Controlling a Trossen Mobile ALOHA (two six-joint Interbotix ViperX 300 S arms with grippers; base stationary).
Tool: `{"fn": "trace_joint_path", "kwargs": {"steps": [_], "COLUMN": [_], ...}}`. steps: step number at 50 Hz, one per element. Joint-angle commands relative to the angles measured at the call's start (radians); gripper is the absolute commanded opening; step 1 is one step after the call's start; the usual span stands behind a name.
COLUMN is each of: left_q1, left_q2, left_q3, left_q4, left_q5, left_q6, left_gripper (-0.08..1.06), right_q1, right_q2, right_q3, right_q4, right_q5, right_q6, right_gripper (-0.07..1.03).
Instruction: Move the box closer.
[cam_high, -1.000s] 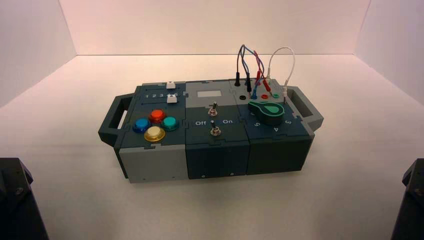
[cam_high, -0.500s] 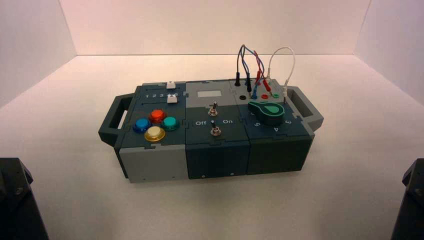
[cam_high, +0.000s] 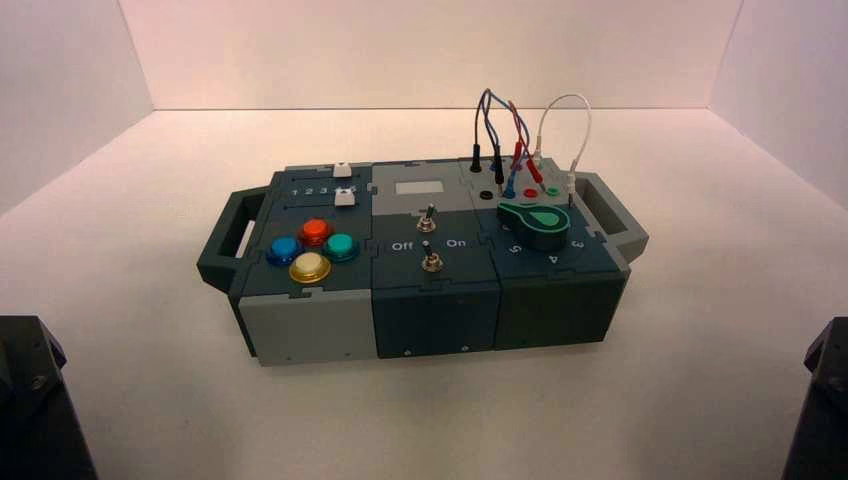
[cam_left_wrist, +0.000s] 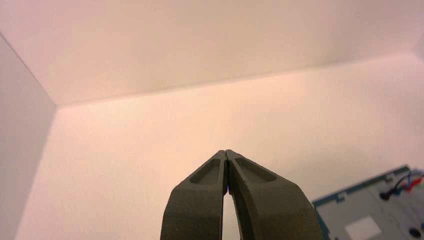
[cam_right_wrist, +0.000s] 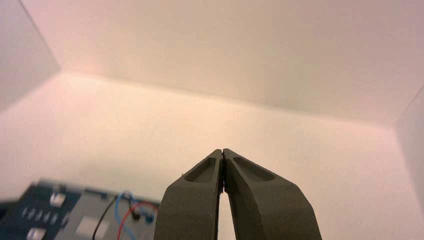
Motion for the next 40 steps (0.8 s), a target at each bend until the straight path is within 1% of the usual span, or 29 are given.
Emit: {"fn": "trace_joint_path", "kwargs": {"steps": [1,3,5,6,7,9,10,11,12,17,24,28,34,40], "left_q1": [-0.034,-0.051,-0.055,-0.071,-0.075,-0.083,-0.083,-0.094,-0.098,-0.114,-0.121,-0.123,-0.137,-0.155], "left_q2": [0.107,0.17,0.19,0.249,0.273,0.302,0.302,0.347,0.368,0.459,0.589,0.646,0.721,0.784], "left_q3": [-0.097,-0.133,-0.144,-0.175,-0.186,-0.201,-0.201,-0.227,-0.236,-0.287,-0.374,-0.411,-0.454,-0.477], "left_q4": [-0.003,-0.002,-0.003,-0.003,-0.002,-0.002,-0.002,-0.005,-0.005,-0.012,-0.035,-0.048,-0.06,-0.071], "left_q5": [0.06,0.087,0.095,0.107,0.112,0.117,0.117,0.126,0.127,0.152,0.209,0.241,0.275,0.279], "left_q6": [-0.002,-0.002,-0.002,-0.002,-0.002,-0.002,-0.002,-0.002,-0.002,-0.002,-0.002,-0.002,-0.002,-0.002], "left_gripper": [-0.03,-0.03,-0.03,-0.03,-0.03,-0.03,-0.03,-0.03,-0.03,-0.03,-0.03,-0.03,-0.03,-0.03], "right_q1": [0.021,0.028,0.031,0.037,0.041,0.046,0.046,0.052,0.055,0.075,0.11,0.121,0.129,0.13], "right_q2": [0.127,0.181,0.202,0.258,0.293,0.324,0.324,0.373,0.394,0.491,0.635,0.699,0.776,0.853], "right_q3": [-0.1,-0.133,-0.147,-0.187,-0.212,-0.236,-0.236,-0.273,-0.291,-0.368,-0.488,-0.535,-0.584,-0.617], "right_q4": [0.025,0.035,0.038,0.044,0.044,0.044,0.044,0.046,0.046,0.046,0.048,0.049,0.054,0.057], "right_q5": [0.06,0.089,0.101,0.13,0.15,0.167,0.167,0.19,0.198,0.245,0.318,0.337,0.357,0.373], "right_q6": [0.0,0.0,0.0,0.0,0.0,0.0,0.0,0.0,-0.002,-0.005,-0.005,-0.005,-0.005,-0.006], "right_gripper": [-0.02,-0.02,-0.02,-0.02,-0.02,-0.02,-0.02,-0.02,-0.02,-0.02,-0.02,-0.02,-0.02,-0.02]}}
